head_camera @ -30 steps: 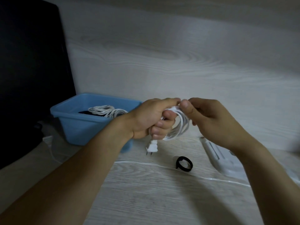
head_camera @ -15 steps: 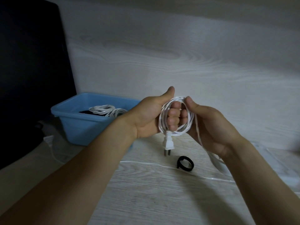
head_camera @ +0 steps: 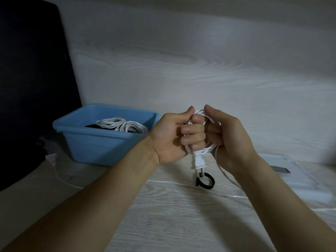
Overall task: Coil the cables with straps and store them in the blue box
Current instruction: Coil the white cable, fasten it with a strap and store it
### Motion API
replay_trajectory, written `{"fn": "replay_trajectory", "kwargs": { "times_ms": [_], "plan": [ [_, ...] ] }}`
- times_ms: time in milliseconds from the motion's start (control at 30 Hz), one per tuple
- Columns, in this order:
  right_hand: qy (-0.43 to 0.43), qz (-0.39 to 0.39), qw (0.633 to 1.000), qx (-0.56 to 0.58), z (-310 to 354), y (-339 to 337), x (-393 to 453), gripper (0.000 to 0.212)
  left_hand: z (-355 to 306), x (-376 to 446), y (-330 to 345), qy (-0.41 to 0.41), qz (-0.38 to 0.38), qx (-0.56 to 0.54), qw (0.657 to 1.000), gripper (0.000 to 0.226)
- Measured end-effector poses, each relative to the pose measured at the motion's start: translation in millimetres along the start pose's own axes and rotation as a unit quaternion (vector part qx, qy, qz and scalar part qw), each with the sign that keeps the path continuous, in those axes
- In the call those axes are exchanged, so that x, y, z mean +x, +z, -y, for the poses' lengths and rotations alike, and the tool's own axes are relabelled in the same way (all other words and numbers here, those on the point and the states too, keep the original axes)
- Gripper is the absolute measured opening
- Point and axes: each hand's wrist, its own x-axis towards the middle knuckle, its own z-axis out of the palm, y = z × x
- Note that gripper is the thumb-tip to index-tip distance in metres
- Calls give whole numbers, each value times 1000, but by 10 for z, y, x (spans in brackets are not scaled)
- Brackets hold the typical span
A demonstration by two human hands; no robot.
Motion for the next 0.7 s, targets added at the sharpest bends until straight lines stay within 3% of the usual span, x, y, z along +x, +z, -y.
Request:
{"fn": "replay_trajectory", "kwargs": {
  "times_ms": [67,133,267,333,433,500,567,633,700],
  "plan": [
    [-85,-19,992,-96,-25,-34,-5,53,-61,-6,-18,5,-16,24,1000,35],
    [-144,-15,974,-174,0,-45,-34,45,-134,-20,-34,13,-49,61,997,32],
    [-124,47,968,-212,90,-57,-87,36,-217,-64,-25,48,-98,88,990,27],
    [-150,20,945,-289,117,-82,-72,27,-292,-80,-51,62,-109,74,989,29],
    [-163,-36,885,-435,192,-162,-79,20,-439,-128,-189,92,-145,27,985,41],
    [-139,11,891,-431,198,-187,-89,20,-490,-143,-264,127,-168,-17,977,45],
    [-170,-1,874,-456,155,-190,-61,20,-509,-140,-283,168,-180,-86,966,38],
    [-204,-43,832,-514,113,-205,-30,18,-502,-118,-283,214,-180,-156,947,28],
    [-198,-38,799,-567,65,-196,-28,17,-500,-87,-294,255,-180,-192,930,31]
  ]
}}
